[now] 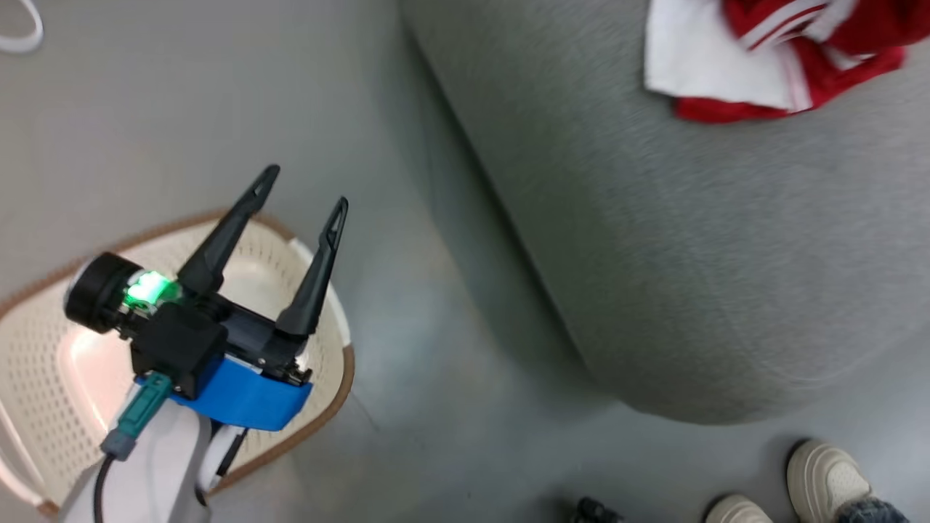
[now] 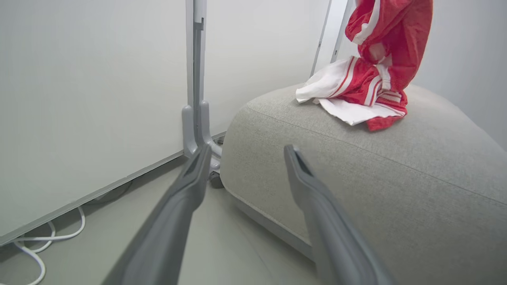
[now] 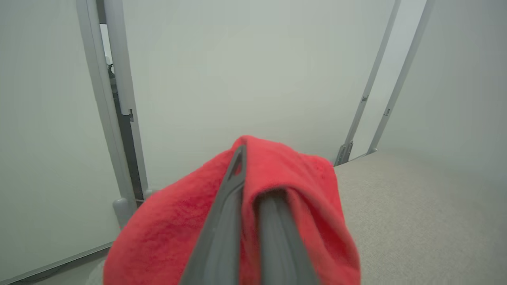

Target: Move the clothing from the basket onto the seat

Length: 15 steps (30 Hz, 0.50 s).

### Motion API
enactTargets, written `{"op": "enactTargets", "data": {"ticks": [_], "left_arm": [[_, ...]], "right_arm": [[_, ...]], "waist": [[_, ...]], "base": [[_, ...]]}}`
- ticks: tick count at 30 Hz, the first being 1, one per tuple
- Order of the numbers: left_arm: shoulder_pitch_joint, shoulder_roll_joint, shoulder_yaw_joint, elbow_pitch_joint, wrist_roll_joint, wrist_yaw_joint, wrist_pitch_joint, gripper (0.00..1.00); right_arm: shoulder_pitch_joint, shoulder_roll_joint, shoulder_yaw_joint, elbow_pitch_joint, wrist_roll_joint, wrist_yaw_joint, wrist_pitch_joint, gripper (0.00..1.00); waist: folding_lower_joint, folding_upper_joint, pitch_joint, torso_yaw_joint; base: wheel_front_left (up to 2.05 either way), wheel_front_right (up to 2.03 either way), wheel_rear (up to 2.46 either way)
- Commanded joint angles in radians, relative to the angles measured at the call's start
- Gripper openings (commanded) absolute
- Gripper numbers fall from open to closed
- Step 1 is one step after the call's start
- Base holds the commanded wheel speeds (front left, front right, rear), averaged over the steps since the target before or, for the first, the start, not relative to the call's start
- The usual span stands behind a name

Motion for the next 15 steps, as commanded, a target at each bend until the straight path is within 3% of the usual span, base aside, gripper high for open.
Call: {"op": "enactTargets", "data": {"ticks": [1,8,15], "left_arm": [[-0.019,0.015,0.006,-0.014,0.007,0.000,-0.001,1.00],[-0.031,0.041,0.021,-0.075,0.013,0.012,0.004,1.00],[-0.028,0.035,0.029,-0.070,-0.009,0.021,0.001,1.00]], "right_arm": [[-0.001,0.003,-0.023,-0.005,-0.007,0.000,-0.003,0.00],[0.097,0.006,-0.214,-0.034,-0.024,0.000,-0.003,0.00],[0.185,0.049,-0.309,-0.083,-0.127,0.000,-0.003,0.00]], "waist": [[-0.0002,0.0000,0.155,0.097],[-0.0002,0.0000,0.245,0.148],[-0.0002,0.0000,0.230,0.151]], "base": [[0.00,0.00,0.00],[0.00,0.00,0.00],[0.00,0.00,0.00]]}}
